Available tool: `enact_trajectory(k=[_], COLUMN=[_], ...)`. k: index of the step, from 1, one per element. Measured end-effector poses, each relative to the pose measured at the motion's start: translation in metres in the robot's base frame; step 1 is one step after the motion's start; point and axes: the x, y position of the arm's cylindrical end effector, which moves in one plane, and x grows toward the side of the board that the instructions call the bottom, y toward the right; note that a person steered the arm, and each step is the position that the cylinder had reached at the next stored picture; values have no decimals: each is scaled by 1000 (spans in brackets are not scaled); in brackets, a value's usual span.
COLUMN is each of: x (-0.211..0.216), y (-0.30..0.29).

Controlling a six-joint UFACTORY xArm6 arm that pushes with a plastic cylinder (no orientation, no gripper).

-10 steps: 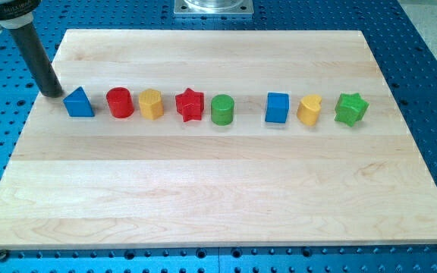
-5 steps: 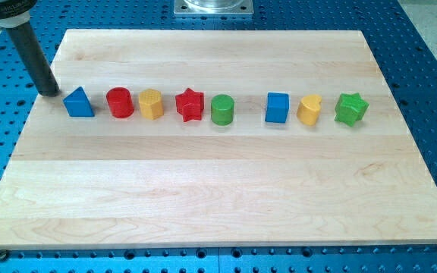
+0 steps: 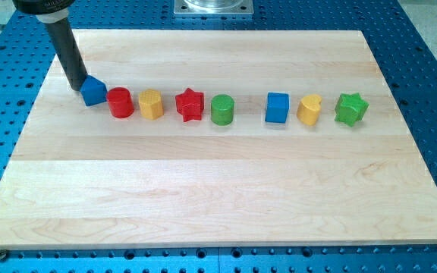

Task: Move the triangle diagonally top right to the red circle

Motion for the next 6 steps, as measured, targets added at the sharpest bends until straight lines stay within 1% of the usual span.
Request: enact_trajectory(k=[2,3,4,5,6], x=[6,19,38,11,-27], y=[-3,-3,24,122,183])
